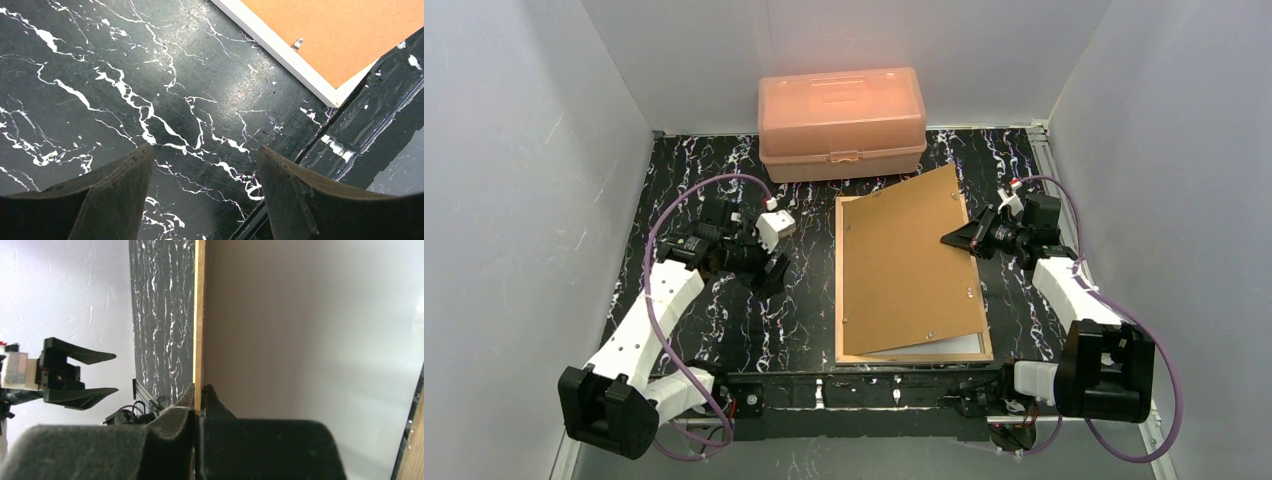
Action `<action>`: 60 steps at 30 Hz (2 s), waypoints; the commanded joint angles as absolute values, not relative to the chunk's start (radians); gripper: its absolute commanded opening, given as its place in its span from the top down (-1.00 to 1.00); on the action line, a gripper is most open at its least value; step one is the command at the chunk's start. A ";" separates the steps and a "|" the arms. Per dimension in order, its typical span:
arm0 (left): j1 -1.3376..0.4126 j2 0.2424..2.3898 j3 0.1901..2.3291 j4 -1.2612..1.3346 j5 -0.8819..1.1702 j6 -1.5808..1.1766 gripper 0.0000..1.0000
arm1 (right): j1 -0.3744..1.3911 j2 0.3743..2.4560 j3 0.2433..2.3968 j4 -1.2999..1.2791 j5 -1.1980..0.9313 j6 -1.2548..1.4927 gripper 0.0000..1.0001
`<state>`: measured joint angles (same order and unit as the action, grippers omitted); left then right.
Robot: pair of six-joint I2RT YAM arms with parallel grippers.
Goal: Put the photo into the frame
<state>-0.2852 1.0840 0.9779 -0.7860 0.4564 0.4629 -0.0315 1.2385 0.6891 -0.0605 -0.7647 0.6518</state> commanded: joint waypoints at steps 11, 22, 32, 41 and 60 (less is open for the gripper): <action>-0.378 1.290 0.940 -0.609 0.440 0.409 -0.42 | -0.002 1.141 0.606 0.180 -0.798 0.696 0.97; -0.439 1.364 0.939 -0.534 0.435 0.372 -0.39 | 0.038 1.242 0.666 0.027 -0.738 0.565 0.71; -0.439 1.345 0.913 -0.532 0.428 0.396 -0.39 | 0.163 1.298 0.862 -0.345 -0.427 0.364 -0.43; -0.439 1.308 0.887 -0.528 0.422 0.396 -0.38 | 0.340 1.414 1.007 -0.560 -0.107 0.317 -0.95; -0.439 1.266 0.857 -0.525 0.420 0.399 -0.33 | 0.396 1.488 1.032 -0.578 -0.029 0.322 -0.97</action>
<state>-0.4358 1.3067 0.8639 -0.5121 0.4137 0.3923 0.3946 1.4773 0.9932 -0.5968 -0.0189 0.3168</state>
